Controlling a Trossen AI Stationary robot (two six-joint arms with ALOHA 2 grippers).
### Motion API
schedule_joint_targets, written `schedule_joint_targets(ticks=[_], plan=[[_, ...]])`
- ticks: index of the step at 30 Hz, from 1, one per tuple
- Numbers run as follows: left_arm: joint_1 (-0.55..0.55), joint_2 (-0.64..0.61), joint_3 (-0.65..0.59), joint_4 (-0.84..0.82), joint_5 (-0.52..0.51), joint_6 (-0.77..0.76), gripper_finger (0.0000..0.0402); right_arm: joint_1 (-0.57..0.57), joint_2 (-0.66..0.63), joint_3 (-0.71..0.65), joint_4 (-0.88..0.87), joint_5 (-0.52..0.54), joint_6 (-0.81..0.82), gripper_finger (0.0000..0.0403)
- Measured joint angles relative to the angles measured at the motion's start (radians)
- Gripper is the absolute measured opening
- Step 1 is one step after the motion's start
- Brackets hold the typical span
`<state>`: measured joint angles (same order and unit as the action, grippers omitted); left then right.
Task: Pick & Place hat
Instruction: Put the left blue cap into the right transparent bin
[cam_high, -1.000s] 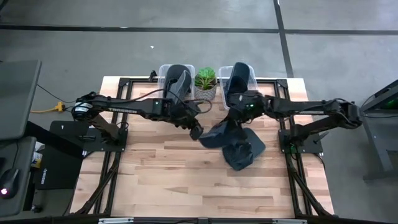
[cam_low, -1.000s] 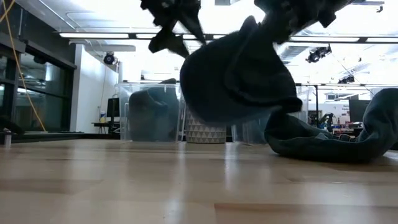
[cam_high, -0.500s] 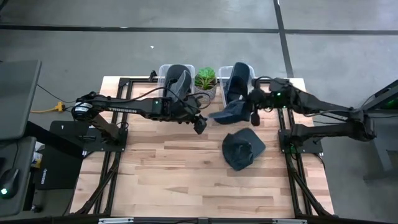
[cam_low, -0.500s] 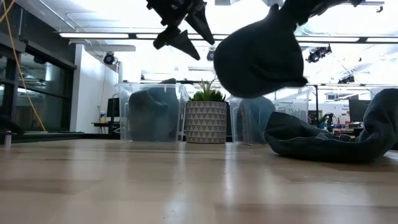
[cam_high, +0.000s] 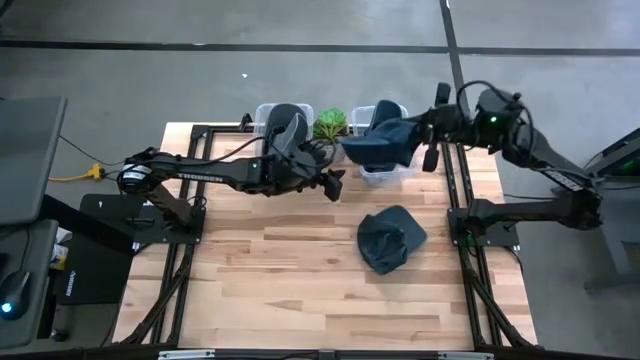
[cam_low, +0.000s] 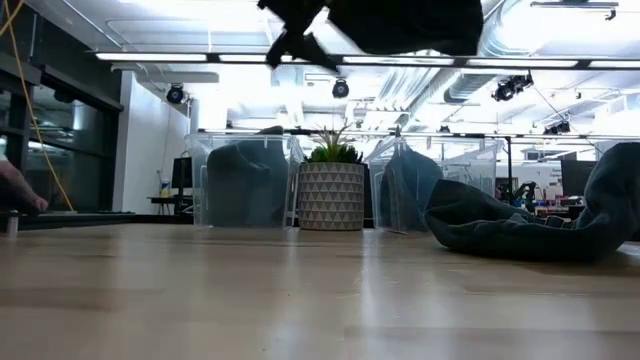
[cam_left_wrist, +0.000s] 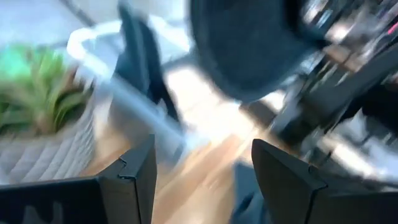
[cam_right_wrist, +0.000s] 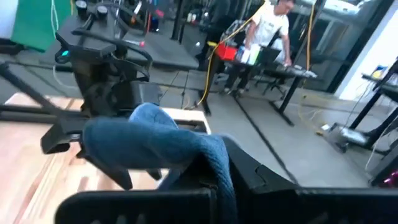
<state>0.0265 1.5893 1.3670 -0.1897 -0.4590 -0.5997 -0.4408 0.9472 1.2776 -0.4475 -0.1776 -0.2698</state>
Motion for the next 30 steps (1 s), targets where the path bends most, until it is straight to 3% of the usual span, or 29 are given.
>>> schedule_joint_targets(ticks=[12,16,19,30], plan=[[0.0,0.048,0.003,0.408,-0.052,0.104,0.0207,-0.005,0.114,0.279,-0.042,-0.005,-0.051,0.0],[0.0,0.095,-0.006,0.531,-0.042,0.123,0.0207,-0.005,0.163,0.362,-0.05,-0.008,-0.06,0.0],[0.0,0.157,0.01,0.729,-0.018,0.127,0.0207,-0.005,0.197,0.408,-0.051,-0.012,-0.063,0.0],[0.001,0.32,0.055,1.033,-0.029,0.163,0.0207,-0.004,0.295,0.519,-0.051,-0.041,-0.063,0.0]])
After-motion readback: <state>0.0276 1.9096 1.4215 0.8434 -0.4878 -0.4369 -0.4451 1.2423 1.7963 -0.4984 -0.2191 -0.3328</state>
